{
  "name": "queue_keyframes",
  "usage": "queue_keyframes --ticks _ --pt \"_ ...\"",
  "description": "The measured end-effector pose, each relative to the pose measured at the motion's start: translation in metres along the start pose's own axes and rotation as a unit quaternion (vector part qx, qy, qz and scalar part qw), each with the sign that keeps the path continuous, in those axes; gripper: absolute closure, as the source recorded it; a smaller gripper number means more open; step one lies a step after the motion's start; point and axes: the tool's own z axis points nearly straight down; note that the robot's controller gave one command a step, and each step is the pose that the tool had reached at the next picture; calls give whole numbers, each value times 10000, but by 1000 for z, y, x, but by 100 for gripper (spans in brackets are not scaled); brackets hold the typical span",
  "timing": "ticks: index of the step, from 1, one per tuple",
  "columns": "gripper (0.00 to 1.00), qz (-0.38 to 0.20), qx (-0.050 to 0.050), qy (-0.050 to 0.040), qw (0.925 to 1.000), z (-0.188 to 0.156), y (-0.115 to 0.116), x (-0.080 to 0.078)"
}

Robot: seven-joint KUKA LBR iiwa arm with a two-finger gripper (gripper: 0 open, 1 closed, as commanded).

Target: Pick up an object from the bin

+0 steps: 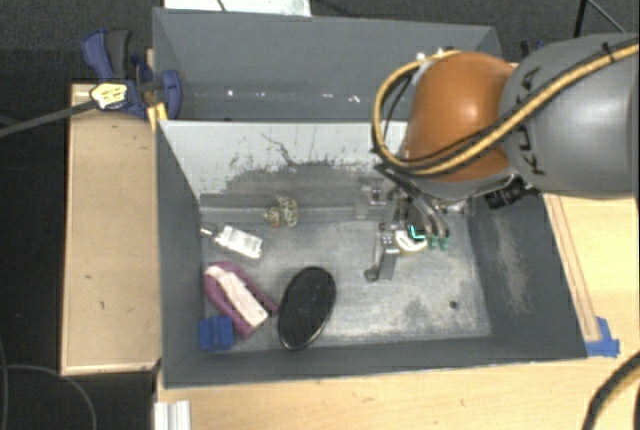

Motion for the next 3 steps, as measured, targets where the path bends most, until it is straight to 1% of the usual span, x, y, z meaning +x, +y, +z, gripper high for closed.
queue_keyframes --ticks 1,2,3 --pt "0 -282 -16 -12 9996 29 80 22" --pt "0 384 -17 -35 9993 83 88 50" --pt "100 399 -24 -78 9992 80 88 47"
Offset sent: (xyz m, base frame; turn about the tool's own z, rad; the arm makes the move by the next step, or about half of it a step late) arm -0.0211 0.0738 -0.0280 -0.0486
